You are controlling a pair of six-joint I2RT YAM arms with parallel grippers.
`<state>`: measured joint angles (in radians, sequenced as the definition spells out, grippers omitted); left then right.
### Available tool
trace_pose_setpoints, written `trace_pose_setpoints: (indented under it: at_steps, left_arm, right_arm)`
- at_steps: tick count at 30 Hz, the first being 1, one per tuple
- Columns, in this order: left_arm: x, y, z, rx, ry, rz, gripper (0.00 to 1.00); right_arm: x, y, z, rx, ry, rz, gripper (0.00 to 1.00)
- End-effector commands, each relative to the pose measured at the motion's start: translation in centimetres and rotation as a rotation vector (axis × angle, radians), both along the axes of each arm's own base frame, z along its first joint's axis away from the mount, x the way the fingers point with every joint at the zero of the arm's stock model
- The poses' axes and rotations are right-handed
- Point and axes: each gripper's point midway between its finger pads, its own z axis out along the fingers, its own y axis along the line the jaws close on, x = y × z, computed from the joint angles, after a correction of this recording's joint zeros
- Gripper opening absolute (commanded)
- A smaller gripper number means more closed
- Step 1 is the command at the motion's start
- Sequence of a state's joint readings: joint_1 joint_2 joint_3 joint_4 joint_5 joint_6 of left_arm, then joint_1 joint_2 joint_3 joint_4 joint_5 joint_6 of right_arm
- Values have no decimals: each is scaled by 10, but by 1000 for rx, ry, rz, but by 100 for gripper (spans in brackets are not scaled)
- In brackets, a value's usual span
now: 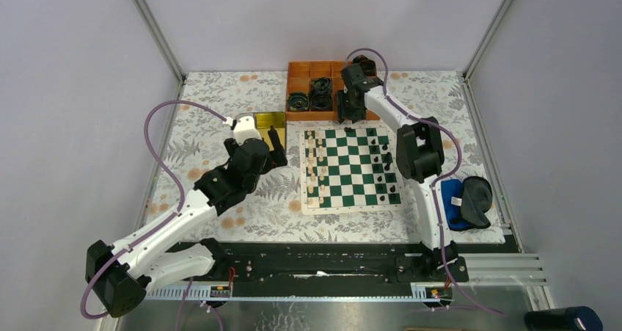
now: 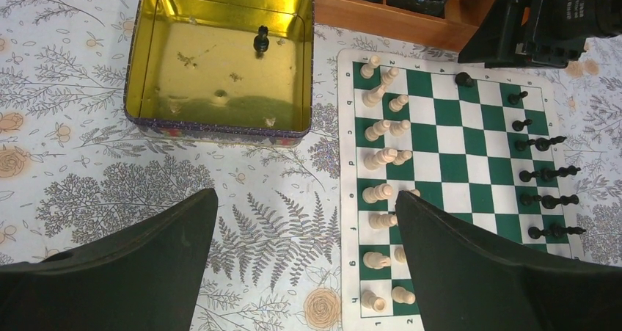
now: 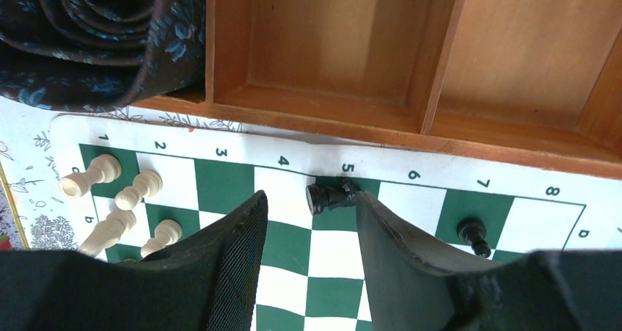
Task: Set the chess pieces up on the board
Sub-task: Pick up the chess piece from the chessboard.
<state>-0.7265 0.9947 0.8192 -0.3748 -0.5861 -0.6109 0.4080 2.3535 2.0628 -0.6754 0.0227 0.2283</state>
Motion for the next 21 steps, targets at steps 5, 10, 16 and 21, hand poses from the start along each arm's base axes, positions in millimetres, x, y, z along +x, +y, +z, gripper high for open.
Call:
trace_pose_setpoints:
  at_steps: [5,10,16,21]
  left_arm:
    - [9,-1,15,-14,-65,8,99]
    - [8,0,15,-7,-68,-1,99]
    - [6,2,14,5,-70,-8,99]
    - [6,2,15,10,-72,-12,99]
  right_arm:
    - [-12,0,0,-41,10,-46,54]
    - [-11,-2,-3,-47,11,-69,54]
    - [-11,-3,-7,-53,17,-83,53]
    - [-11,-4,-10,-60,21,-86,53]
